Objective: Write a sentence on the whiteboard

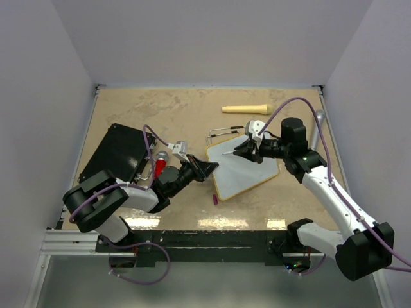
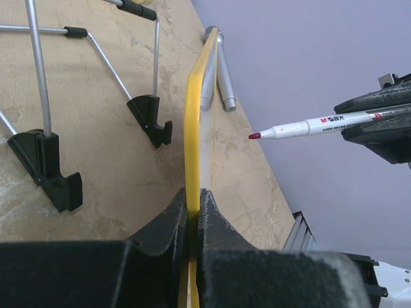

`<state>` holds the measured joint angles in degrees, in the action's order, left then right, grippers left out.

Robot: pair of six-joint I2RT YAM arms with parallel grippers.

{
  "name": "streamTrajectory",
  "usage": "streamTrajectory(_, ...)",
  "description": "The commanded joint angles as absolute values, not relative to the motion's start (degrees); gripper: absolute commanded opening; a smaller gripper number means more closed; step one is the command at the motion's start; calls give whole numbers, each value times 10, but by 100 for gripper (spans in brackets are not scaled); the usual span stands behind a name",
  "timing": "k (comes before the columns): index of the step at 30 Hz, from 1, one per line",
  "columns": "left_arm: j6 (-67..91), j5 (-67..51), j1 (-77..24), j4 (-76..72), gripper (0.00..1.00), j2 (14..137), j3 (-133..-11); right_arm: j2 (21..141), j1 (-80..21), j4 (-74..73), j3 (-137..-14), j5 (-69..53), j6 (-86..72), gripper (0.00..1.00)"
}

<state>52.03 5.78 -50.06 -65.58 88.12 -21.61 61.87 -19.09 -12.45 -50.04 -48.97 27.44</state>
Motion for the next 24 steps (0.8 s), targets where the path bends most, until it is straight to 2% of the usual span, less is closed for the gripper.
streamTrajectory(1,499,60,-506,-688,0,870,-207,610,-192,-131,-500,-502,295,0)
streamTrajectory(24,475,50,-508,-679,0,861,-209,599,-192,-154,-501,-503,317,0)
